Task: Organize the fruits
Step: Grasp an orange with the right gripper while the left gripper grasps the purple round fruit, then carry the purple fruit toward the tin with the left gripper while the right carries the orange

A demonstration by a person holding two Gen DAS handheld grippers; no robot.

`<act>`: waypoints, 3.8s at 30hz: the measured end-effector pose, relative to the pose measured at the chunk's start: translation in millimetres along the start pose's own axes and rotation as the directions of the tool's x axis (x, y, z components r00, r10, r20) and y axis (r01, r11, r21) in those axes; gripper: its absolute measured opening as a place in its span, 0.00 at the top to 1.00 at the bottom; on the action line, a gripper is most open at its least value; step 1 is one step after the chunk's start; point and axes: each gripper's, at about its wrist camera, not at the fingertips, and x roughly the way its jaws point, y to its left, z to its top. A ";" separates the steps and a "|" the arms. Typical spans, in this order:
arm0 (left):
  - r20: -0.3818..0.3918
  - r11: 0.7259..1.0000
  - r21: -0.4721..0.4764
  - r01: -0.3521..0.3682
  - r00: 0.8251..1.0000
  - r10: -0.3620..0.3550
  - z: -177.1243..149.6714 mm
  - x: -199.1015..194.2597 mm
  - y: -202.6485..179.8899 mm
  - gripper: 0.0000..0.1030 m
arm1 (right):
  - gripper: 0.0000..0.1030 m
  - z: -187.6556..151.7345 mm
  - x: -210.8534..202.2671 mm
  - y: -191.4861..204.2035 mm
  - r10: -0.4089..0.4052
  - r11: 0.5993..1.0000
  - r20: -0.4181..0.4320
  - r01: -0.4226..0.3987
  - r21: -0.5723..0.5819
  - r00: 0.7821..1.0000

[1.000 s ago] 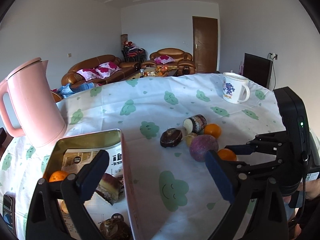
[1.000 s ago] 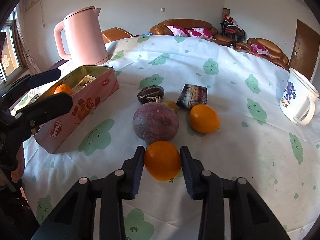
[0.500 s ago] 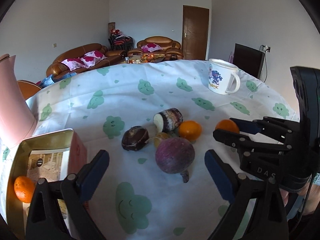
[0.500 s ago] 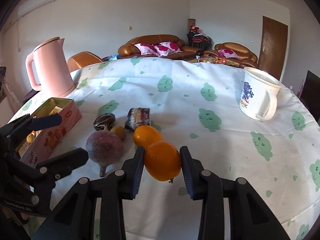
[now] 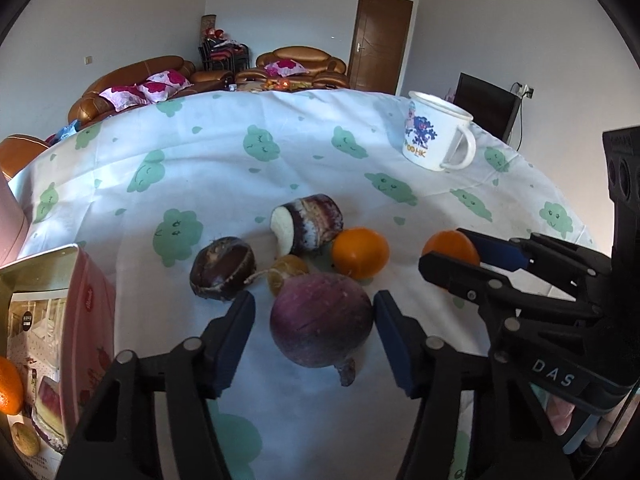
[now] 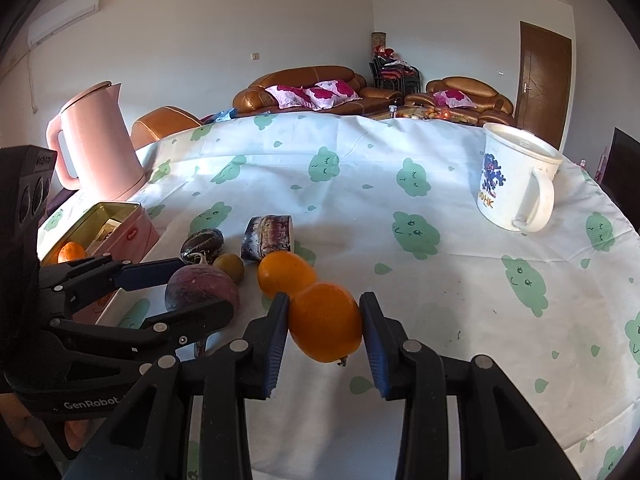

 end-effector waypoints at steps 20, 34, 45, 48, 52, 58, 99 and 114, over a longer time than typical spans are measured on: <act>0.066 1.000 0.029 -0.013 0.998 0.011 -0.5 -12.8 -5.2 0.47 | 0.63 -1.3 -12.5 2.4 0.027 0.999 0.062 -0.026 -0.021 0.998; 0.137 0.999 0.019 -0.034 0.990 0.031 -2.6 -25.8 -2.8 0.47 | 0.63 -2.2 -23.5 4.4 0.046 0.998 0.122 -0.041 -0.039 0.991; 0.190 0.997 0.032 -0.063 0.980 0.056 -4.3 -35.9 -6.6 0.47 | 0.63 -3.9 -29.7 6.7 0.053 0.998 0.152 -0.045 -0.051 0.987; 0.205 0.997 0.035 -0.074 0.977 0.066 -5.3 -38.7 -7.9 0.47 | 0.63 -4.2 -31.5 6.9 0.055 0.998 0.162 -0.047 -0.052 0.985; 0.225 0.996 0.039 -0.086 0.971 0.075 -6.2 -42.3 -9.3 0.47 | 0.63 -5.0 -34.4 7.9 0.057 0.997 0.175 -0.048 -0.056 0.983; 0.254 0.994 0.044 -0.100 0.963 0.085 -8.3 -48.0 -11.3 0.47 | 0.63 -6.0 -37.8 8.4 0.061 0.997 0.194 -0.050 -0.061 0.979; 0.395 0.987 0.035 -0.155 0.909 0.129 -18.9 -73.2 -16.2 0.47 | 0.63 -14.3 -64.5 13.9 0.071 0.995 0.335 -0.041 -0.096 0.939; 0.440 0.982 0.044 -0.182 0.886 0.145 -23.0 -81.9 -21.9 0.47 | 0.63 -19.3 -71.9 16.6 0.076 0.993 0.374 -0.038 -0.110 0.924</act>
